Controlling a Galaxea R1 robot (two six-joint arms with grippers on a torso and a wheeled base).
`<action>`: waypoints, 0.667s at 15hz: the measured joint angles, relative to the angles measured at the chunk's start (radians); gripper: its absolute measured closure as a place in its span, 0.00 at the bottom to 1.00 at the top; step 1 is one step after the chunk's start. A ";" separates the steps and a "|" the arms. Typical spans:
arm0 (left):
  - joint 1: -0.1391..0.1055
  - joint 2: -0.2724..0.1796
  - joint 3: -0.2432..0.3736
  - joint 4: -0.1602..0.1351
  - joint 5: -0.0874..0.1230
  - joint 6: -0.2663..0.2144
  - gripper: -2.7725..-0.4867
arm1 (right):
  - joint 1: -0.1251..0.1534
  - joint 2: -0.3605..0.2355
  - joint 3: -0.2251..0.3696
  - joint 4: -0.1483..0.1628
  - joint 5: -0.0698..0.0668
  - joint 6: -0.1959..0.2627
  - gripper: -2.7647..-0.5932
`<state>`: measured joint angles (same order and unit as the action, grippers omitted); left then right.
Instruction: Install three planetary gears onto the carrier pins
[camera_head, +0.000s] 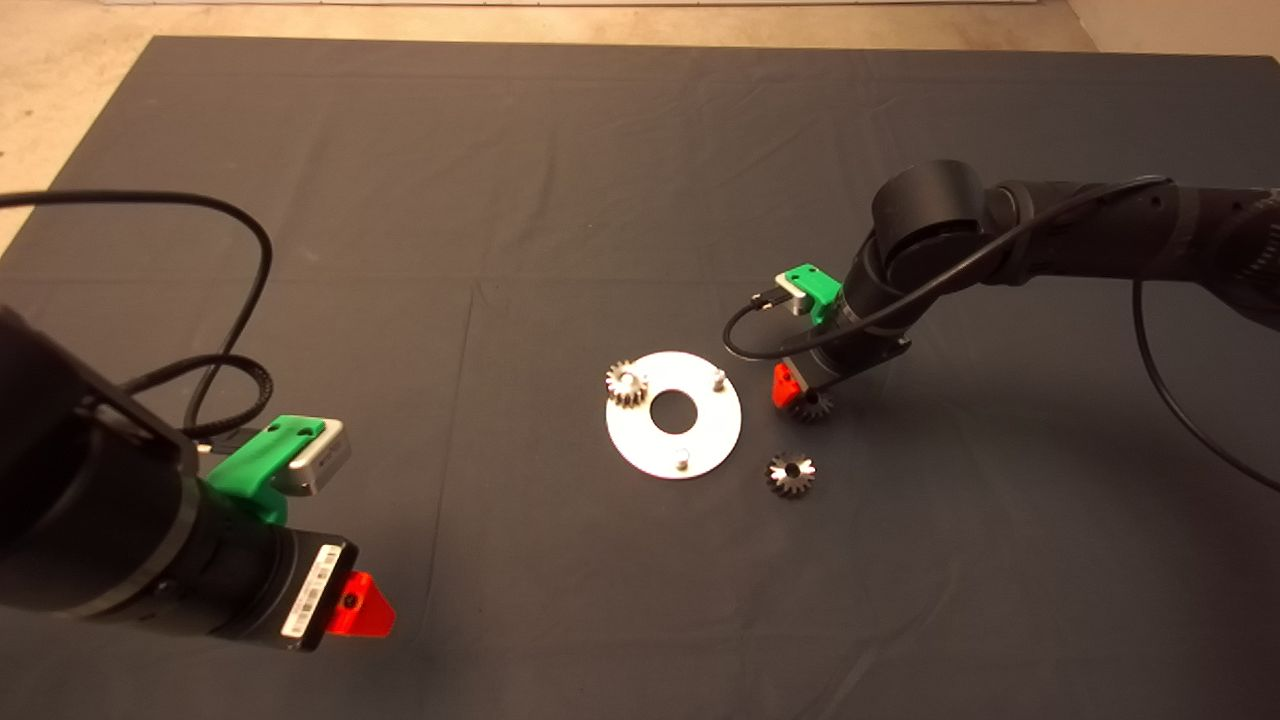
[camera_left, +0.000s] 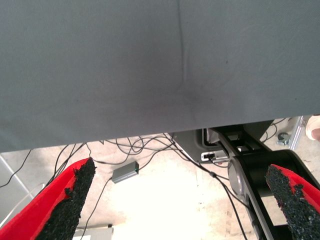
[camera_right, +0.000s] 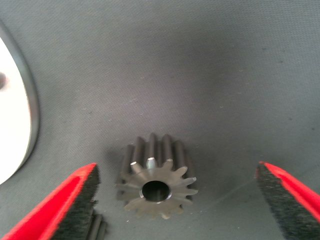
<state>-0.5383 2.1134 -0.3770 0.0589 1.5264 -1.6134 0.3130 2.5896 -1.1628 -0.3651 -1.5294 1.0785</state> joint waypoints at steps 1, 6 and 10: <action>0.000 0.000 0.000 0.000 0.000 0.003 0.13 | 0.000 -0.002 0.000 0.000 0.000 0.000 0.24; 0.000 -0.004 0.000 0.000 0.000 0.009 0.13 | 0.000 -0.003 0.000 0.002 0.000 0.010 0.30; 0.000 -0.017 0.000 0.000 0.000 0.023 0.13 | -0.007 -0.005 -0.006 0.011 0.003 0.024 0.36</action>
<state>-0.5384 2.0965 -0.3770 0.0591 1.5260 -1.5909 0.3064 2.5843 -1.1689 -0.3545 -1.5264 1.1021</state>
